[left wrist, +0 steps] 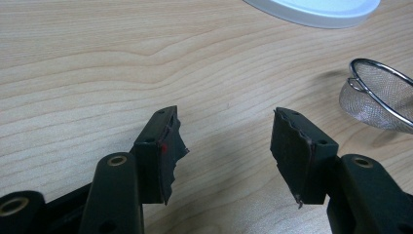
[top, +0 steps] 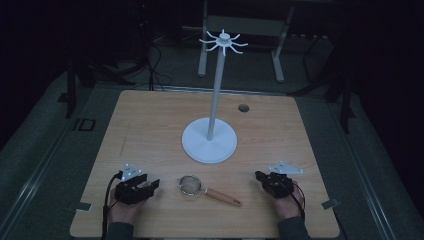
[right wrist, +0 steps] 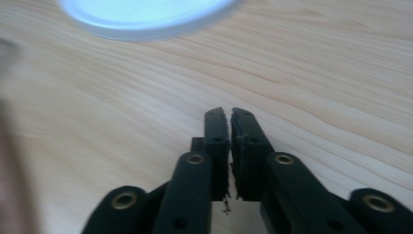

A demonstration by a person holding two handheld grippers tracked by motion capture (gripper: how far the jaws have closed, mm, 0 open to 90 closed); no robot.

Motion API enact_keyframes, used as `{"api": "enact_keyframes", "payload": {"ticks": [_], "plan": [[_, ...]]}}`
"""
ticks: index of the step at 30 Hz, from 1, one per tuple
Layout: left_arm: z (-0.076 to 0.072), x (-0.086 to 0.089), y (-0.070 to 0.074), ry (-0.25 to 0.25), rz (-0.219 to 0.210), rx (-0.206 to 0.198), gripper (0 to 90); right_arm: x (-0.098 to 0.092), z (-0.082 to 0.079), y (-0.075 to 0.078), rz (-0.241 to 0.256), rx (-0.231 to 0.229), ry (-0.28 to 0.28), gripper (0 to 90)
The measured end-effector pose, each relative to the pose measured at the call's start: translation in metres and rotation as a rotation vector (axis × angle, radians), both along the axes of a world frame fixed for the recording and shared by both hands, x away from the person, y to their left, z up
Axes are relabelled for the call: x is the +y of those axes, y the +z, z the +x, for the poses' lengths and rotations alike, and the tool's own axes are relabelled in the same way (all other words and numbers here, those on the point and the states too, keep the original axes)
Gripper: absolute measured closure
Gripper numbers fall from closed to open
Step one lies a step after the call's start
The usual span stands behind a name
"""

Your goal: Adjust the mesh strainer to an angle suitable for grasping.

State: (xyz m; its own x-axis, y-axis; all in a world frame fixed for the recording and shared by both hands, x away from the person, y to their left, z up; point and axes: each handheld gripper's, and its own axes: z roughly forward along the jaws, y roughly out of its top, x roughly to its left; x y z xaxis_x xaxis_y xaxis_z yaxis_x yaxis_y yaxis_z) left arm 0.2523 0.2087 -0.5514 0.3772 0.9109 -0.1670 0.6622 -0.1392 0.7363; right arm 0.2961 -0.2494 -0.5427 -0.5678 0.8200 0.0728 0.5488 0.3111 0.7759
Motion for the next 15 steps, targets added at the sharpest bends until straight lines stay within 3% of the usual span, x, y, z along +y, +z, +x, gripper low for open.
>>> {"api": "enact_keyframes", "payload": {"ticks": [9,11,15], "plan": [[-0.001,0.0,0.0,-0.001,0.0,-0.003,44.2,0.019,-0.016,0.005,0.027,0.003,0.124,89.9],[0.0,0.0,0.0,-0.001,-0.001,-0.002,44.2,0.027,-0.022,0.007,0.018,0.002,0.189,89.9],[0.0,-0.001,0.0,-0.003,0.003,-0.002,44.2,0.036,-0.029,0.007,0.024,0.014,0.258,90.0]]}}
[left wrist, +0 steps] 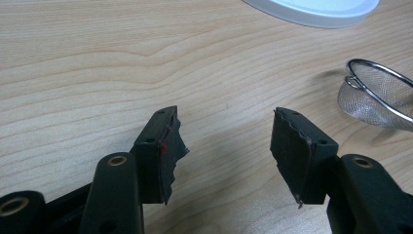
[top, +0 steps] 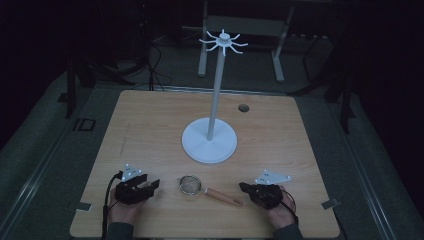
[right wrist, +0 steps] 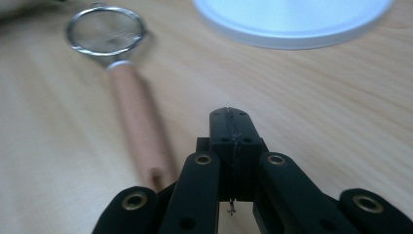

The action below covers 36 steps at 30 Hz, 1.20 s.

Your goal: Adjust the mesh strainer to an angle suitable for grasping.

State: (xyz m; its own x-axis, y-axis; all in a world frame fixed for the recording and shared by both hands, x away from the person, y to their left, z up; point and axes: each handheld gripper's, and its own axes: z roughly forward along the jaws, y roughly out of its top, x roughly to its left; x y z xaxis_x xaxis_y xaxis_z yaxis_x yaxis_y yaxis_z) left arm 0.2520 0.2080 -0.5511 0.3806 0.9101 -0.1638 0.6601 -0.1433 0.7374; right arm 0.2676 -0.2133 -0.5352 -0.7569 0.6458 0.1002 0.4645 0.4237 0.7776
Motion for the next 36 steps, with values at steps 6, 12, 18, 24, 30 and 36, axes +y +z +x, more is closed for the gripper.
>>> {"api": "enact_keyframes", "payload": {"ticks": [6,12,18,24,30,36], "plan": [[0.0,0.0,0.0,-0.001,0.001,-0.001,44.2,0.011,-0.009,-0.003,0.01,0.028,0.089,89.9],[0.0,0.001,0.0,0.003,-0.003,0.0,44.3,0.024,-0.019,-0.009,-0.014,0.063,0.185,89.9],[0.0,0.0,0.0,0.0,-0.002,0.001,44.3,0.025,-0.021,-0.015,-0.058,0.101,0.214,89.9],[0.001,0.0,0.0,-0.001,0.0,0.003,44.2,0.018,-0.011,-0.019,-0.078,0.103,0.149,89.9],[0.001,-0.001,-0.001,-0.003,0.005,0.004,44.3,0.006,0.008,-0.019,-0.053,0.088,0.017,89.8],[0.001,-0.001,-0.001,-0.004,0.003,0.004,44.3,-0.006,0.024,-0.022,-0.034,0.074,-0.105,89.8]]}}
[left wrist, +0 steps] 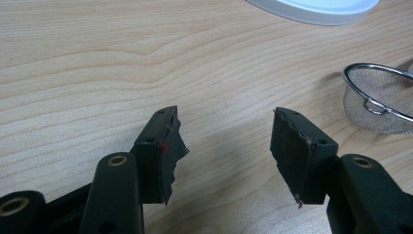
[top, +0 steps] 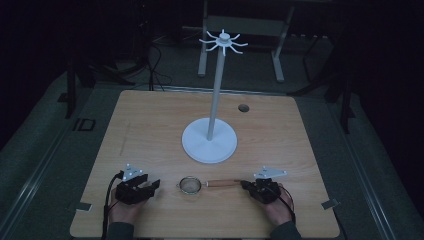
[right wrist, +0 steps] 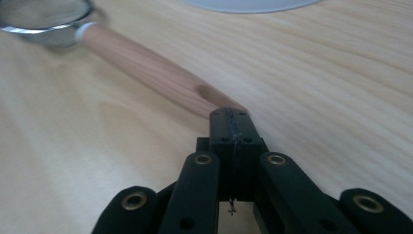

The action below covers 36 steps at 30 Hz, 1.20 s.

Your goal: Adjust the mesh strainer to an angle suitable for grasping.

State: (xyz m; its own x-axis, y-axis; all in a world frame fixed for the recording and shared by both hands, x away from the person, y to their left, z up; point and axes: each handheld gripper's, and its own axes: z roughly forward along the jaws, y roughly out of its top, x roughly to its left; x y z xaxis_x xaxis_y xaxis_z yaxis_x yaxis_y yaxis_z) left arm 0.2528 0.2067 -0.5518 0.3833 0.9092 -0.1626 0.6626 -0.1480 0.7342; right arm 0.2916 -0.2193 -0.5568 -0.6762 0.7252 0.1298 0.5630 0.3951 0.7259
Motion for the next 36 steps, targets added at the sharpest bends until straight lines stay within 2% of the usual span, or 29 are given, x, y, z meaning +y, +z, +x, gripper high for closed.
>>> {"api": "enact_keyframes", "payload": {"ticks": [4,11,17,22,28,36], "plan": [[0.0,-0.001,0.001,-0.009,-0.007,-0.003,44.4,-0.006,0.003,0.001,0.02,-0.022,-0.041,88.4],[-0.002,-0.004,0.005,-0.032,-0.024,-0.011,44.5,-0.017,0.003,0.005,0.074,-0.055,-0.082,77.1],[0.0,-0.008,0.016,-0.065,-0.038,-0.028,44.5,-0.024,0.005,0.005,0.084,-0.064,-0.115,68.7],[0.004,-0.014,0.023,-0.099,-0.026,-0.036,45.1,-0.03,0.006,0.009,0.102,-0.065,-0.127,67.1],[0.01,-0.021,0.032,-0.134,-0.032,-0.046,45.3,-0.039,0.008,0.012,0.139,-0.054,-0.137,65.5],[0.016,-0.035,0.041,-0.177,-0.035,-0.056,45.3,-0.043,0.007,0.014,0.131,-0.072,-0.156,63.5]]}}
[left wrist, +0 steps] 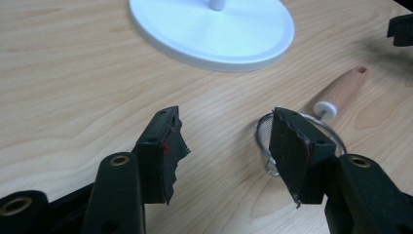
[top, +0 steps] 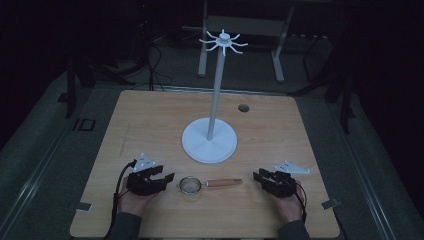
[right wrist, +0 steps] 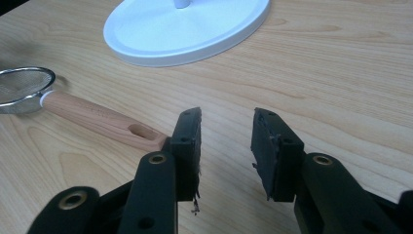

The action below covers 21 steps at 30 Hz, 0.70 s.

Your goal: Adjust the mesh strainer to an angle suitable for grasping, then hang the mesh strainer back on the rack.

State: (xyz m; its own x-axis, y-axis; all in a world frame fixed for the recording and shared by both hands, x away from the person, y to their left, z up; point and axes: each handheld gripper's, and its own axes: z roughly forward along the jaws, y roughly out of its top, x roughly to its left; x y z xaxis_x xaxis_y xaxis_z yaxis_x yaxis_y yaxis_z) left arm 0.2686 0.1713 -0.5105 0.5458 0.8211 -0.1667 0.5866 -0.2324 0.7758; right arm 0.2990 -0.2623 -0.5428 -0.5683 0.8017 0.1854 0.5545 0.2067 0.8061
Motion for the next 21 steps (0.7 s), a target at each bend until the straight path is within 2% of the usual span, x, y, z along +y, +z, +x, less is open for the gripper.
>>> {"api": "enact_keyframes", "payload": {"ticks": [7,21], "plan": [[0.006,-0.013,0.01,-0.031,0.006,-0.02,45.2,-0.007,-0.001,0.002,0.007,-0.01,-0.028,58.9],[0.017,-0.037,0.022,-0.098,0.036,-0.04,45.2,-0.026,-0.002,0.007,0.013,-0.03,-0.075,56.6]]}}
